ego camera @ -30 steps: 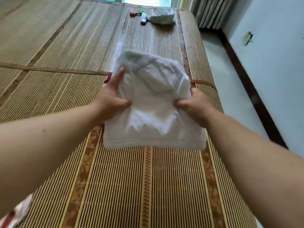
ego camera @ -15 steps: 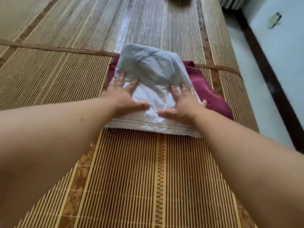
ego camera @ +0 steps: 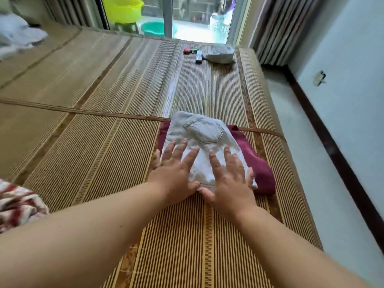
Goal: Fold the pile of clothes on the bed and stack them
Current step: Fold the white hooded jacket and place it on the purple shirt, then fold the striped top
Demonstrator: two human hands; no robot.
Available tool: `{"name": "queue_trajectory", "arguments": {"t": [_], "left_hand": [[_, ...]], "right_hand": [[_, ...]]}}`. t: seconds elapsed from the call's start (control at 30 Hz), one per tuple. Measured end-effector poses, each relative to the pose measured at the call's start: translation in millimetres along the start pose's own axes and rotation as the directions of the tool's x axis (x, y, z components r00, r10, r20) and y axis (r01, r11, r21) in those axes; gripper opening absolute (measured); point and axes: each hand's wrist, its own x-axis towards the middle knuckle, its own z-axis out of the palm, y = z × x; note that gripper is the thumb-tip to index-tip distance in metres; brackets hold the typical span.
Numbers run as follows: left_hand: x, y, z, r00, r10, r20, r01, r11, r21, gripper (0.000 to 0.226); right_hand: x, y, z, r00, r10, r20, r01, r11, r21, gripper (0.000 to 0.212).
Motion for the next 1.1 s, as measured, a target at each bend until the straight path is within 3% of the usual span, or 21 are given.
{"name": "queue_trajectory", "arguments": {"t": [0.2,0.53,0.77,1.1], "left_hand": [[-117,40,-121,0.996,-0.002,0.085,0.003,1.0,-0.013,0.079],[-301,100,-283,0.998,0.004,-0.068,-0.004,1.0,0.002,0.07],[-379,96,-318,0.971,-0.122,-0.207,0.114,0.992,-0.053,0.065],[-454,46,-325,0.918,-0.351,-0.185,0.335,0.936,-0.11,0.057]], "right_hand": [[-96,-58,-115,0.993,-0.05,-0.103,0.064,0.988,0.138,0.064],[-243,-145,-267,0.979,-0.18,-0.092,0.196,0.956,0.219,0.054],[-281,-188,-307,0.909,-0.411,-0.065,0.416,0.9,0.13,0.058],[-279,-267,-281,0.818,-0.566,0.102,0.557,0.824,0.103,0.059]]}}
